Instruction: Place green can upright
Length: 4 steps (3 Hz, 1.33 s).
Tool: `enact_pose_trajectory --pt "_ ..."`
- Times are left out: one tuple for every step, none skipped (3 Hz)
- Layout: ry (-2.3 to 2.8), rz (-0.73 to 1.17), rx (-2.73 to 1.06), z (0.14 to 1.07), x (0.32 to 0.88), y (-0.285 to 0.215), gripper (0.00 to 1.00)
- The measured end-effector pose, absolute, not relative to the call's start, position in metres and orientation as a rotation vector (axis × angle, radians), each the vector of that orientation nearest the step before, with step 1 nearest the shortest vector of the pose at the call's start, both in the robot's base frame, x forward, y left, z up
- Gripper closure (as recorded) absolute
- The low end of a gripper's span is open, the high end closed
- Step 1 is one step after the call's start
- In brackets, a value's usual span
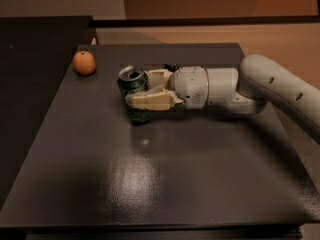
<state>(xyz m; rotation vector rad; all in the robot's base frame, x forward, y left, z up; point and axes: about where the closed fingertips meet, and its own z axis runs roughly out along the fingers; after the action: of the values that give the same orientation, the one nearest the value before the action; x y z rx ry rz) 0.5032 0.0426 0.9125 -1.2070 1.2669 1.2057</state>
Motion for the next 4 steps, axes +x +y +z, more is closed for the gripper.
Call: enact_pose_trajectory --pt "1.263 1.205 -1.186 0.9069 0.5061 0.0400 0.59" --pt "1.260 1.204 -1.178 0.9014 0.5082 0.0386 0.36" --pt "1.257 1.206 -1.183 0.9024 0.5072 0.0409 0.13" --pt "1.254 1.209 -1.187 0.9031 0.5063 0.0432 0.00"
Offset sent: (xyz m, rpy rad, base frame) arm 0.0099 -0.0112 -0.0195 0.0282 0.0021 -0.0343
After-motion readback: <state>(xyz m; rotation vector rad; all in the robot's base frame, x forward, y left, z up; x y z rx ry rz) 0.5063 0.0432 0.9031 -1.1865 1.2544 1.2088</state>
